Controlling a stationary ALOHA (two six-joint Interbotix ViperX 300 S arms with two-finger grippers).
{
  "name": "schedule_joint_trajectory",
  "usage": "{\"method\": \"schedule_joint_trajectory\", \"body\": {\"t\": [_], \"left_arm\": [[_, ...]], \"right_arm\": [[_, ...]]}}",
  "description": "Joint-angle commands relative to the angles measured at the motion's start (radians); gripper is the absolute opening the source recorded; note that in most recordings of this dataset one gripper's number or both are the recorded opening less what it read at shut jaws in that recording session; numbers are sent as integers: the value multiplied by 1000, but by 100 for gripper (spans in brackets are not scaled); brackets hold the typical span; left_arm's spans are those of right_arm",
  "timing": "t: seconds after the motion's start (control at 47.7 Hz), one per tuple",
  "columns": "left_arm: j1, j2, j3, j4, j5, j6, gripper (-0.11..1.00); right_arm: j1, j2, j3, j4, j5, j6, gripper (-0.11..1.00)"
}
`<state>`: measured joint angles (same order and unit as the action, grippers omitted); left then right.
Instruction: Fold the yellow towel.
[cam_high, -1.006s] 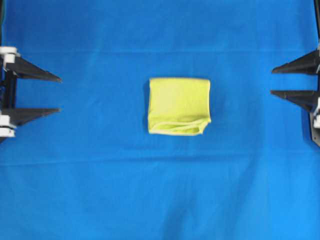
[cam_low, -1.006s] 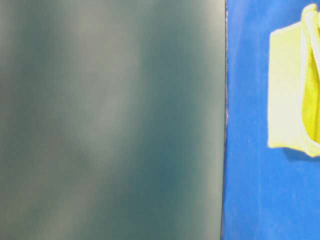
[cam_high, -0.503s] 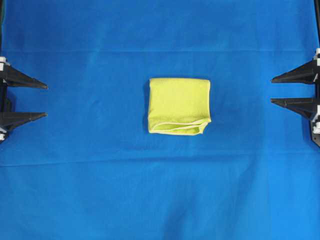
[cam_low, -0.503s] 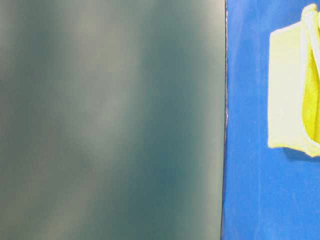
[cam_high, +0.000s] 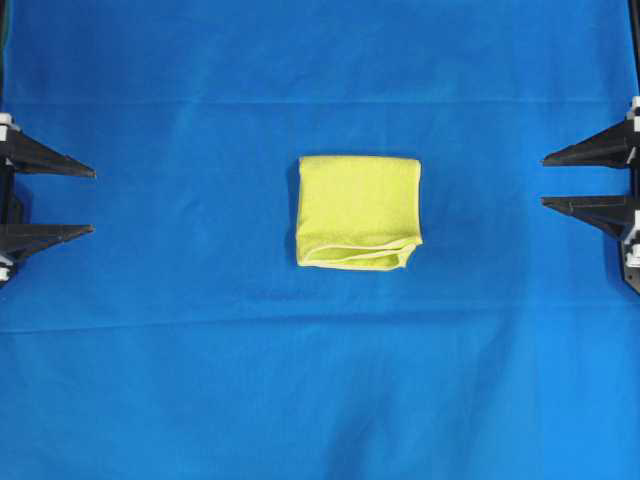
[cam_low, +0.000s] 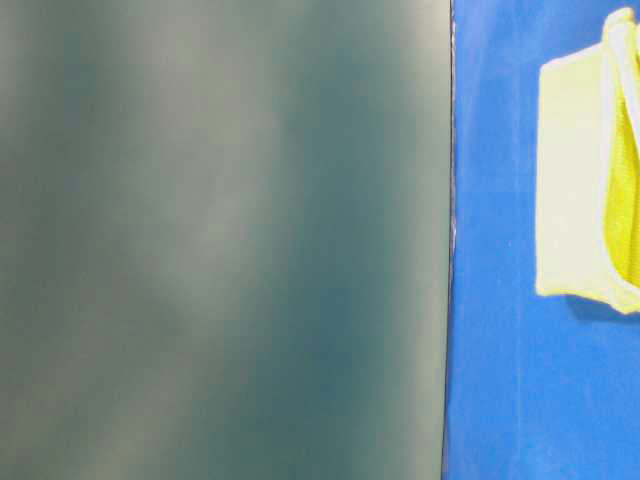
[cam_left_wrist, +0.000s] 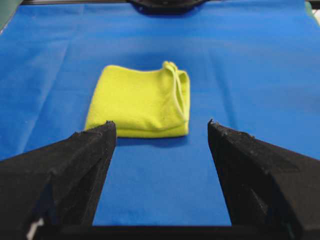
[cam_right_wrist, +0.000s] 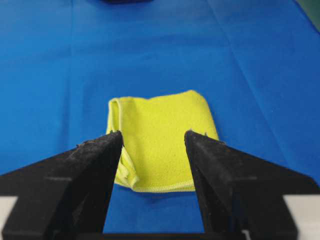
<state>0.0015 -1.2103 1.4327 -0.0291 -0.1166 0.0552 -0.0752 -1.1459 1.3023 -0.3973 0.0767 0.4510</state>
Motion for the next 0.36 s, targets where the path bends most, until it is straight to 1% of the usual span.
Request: {"method": "schedule_joint_trajectory", "body": {"t": [0.0,0.335], "left_arm": [[2,8,-14,0,-9,-2,71],[2,8,-14,0,-6,-2,71]], "right_arm": [[-2,15,-11,2,-6,2,58],[-2,20,-8,2,-6,2,58]]}}
